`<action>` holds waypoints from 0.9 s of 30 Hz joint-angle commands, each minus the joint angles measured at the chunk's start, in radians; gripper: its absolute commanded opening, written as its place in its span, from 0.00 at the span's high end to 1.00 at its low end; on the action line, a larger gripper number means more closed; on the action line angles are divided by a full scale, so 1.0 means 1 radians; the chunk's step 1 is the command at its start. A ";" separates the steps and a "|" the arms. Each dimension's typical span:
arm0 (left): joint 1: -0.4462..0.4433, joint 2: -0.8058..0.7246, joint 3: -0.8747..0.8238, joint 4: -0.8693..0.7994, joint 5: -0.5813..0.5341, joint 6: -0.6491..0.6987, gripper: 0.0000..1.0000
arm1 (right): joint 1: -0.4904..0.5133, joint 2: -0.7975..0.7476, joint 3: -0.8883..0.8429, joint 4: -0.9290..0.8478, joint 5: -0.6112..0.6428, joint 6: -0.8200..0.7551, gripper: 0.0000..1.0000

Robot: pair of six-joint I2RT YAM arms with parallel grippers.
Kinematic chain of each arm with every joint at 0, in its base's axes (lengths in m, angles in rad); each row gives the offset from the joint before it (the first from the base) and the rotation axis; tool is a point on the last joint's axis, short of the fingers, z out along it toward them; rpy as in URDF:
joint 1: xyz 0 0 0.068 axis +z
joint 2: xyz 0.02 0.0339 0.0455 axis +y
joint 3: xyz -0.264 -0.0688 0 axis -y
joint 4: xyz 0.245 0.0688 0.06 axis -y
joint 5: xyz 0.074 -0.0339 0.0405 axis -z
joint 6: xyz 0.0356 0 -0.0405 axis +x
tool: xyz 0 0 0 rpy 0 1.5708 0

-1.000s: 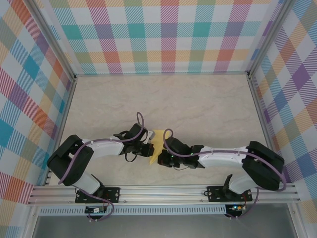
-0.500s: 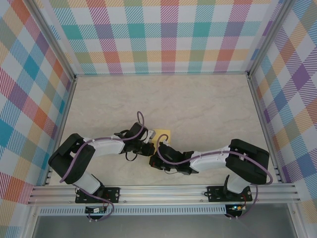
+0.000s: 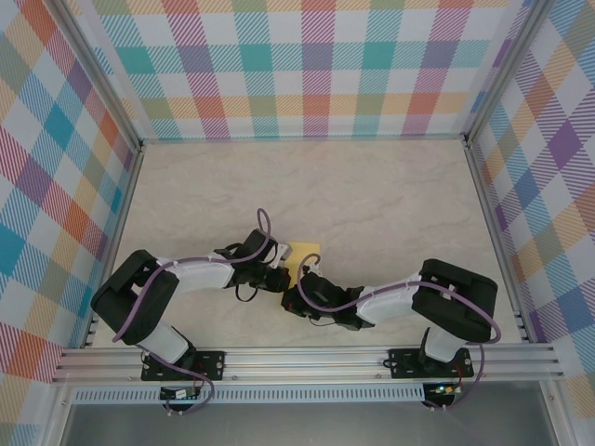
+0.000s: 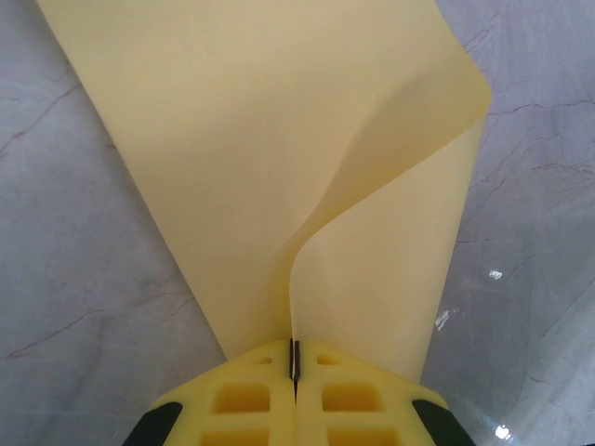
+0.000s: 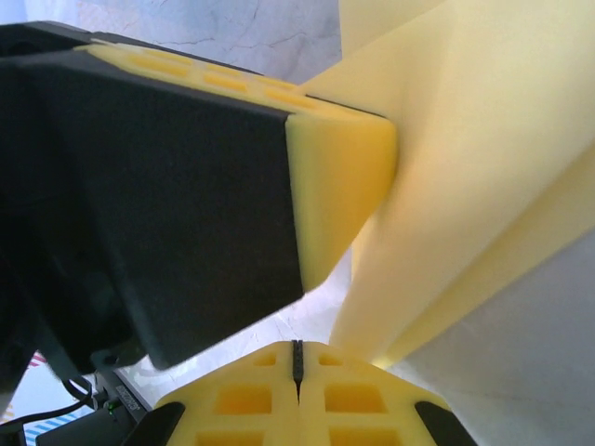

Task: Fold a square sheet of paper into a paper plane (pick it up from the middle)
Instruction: Third fold the triangle at the center of the table.

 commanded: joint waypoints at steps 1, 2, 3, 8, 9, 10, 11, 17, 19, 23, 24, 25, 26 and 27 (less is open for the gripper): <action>0.007 0.043 -0.014 -0.045 -0.030 0.015 1.00 | -0.006 0.042 0.023 0.081 -0.019 0.008 1.00; 0.007 0.043 -0.014 -0.045 -0.030 0.014 1.00 | -0.008 0.051 0.022 0.091 -0.017 0.011 1.00; 0.007 0.043 -0.013 -0.045 -0.029 0.017 1.00 | -0.008 0.055 0.022 0.094 -0.014 0.013 1.00; 0.009 0.044 -0.014 -0.044 -0.025 0.016 1.00 | -0.008 0.080 0.024 0.100 -0.020 0.013 1.00; 0.009 0.045 -0.013 -0.044 -0.026 0.016 1.00 | -0.008 0.083 0.022 0.100 -0.020 0.015 1.00; 0.010 0.046 -0.012 -0.044 -0.025 0.017 1.00 | -0.008 0.090 0.017 0.102 -0.019 0.018 1.00; 0.009 0.046 -0.012 -0.045 -0.026 0.017 1.00 | -0.008 0.096 0.008 0.111 -0.018 0.023 1.00; 0.009 0.048 -0.012 -0.045 -0.028 0.016 1.00 | -0.008 0.124 -0.020 0.095 -0.023 0.041 1.00; 0.009 0.051 -0.011 -0.047 -0.026 0.017 1.00 | -0.009 0.127 -0.042 0.137 -0.029 0.052 1.00; 0.009 0.052 -0.010 -0.049 -0.024 0.017 1.00 | -0.009 0.028 -0.047 0.081 -0.024 0.014 1.00; 0.009 0.052 -0.011 -0.047 -0.023 0.018 1.00 | -0.009 -0.004 -0.029 0.029 -0.027 -0.015 1.00; 0.009 0.053 -0.011 -0.046 -0.022 0.018 1.00 | -0.011 -0.024 -0.021 0.001 -0.026 -0.035 1.00; 0.009 0.053 -0.010 -0.047 -0.022 0.018 1.00 | -0.013 -0.040 -0.023 0.001 -0.025 -0.045 1.00; 0.009 0.053 -0.009 -0.048 -0.021 0.019 1.00 | -0.017 -0.045 -0.038 0.029 -0.027 -0.048 1.00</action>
